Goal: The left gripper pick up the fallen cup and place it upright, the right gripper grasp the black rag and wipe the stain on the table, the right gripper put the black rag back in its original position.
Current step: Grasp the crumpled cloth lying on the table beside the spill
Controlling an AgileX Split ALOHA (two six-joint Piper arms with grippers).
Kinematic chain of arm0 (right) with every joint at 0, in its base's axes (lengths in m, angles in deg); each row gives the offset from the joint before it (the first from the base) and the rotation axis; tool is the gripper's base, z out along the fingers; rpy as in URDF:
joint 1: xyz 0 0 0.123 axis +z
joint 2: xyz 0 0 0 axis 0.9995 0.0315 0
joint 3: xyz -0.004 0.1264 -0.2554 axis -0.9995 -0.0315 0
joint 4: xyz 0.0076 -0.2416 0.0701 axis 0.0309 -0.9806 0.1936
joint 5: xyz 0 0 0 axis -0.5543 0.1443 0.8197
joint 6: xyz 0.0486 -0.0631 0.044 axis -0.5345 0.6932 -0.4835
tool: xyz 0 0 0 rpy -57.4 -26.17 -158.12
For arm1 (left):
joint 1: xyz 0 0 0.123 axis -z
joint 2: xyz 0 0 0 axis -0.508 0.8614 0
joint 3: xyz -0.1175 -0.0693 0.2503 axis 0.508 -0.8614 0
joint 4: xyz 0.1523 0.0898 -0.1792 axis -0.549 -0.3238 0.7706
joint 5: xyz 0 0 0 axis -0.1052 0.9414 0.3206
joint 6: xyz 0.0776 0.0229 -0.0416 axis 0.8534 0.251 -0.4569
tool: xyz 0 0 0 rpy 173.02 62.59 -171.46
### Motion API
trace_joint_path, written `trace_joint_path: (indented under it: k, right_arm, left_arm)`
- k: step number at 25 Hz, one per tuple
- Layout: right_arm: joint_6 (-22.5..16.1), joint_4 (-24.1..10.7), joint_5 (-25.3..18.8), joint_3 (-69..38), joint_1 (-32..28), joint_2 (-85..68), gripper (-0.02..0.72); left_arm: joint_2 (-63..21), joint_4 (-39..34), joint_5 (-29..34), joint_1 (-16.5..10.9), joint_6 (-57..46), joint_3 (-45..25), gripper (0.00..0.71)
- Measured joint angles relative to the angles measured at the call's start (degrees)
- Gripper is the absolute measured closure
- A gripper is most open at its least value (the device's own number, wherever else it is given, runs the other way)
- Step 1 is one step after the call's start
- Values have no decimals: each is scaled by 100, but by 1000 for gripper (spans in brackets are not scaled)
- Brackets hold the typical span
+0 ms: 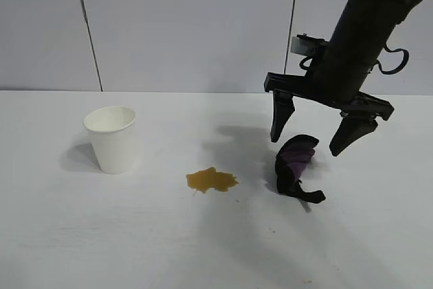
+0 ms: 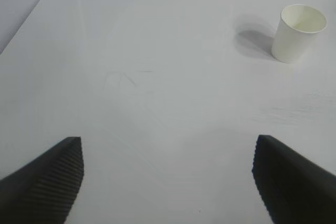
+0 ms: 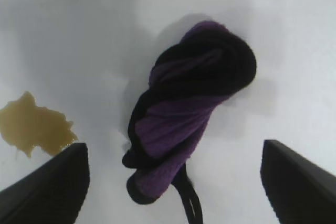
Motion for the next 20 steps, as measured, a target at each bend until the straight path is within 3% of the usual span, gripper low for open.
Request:
trace_joint_path:
  k: [12, 20]
  right_arm:
    - [-22, -11, 111, 37, 0, 320, 94]
    - [-46, -22, 111, 37, 0, 320, 178]
  left_arm:
    - [0, 5, 0, 0, 0, 0, 80]
    - [0, 5, 0, 0, 0, 0, 80]
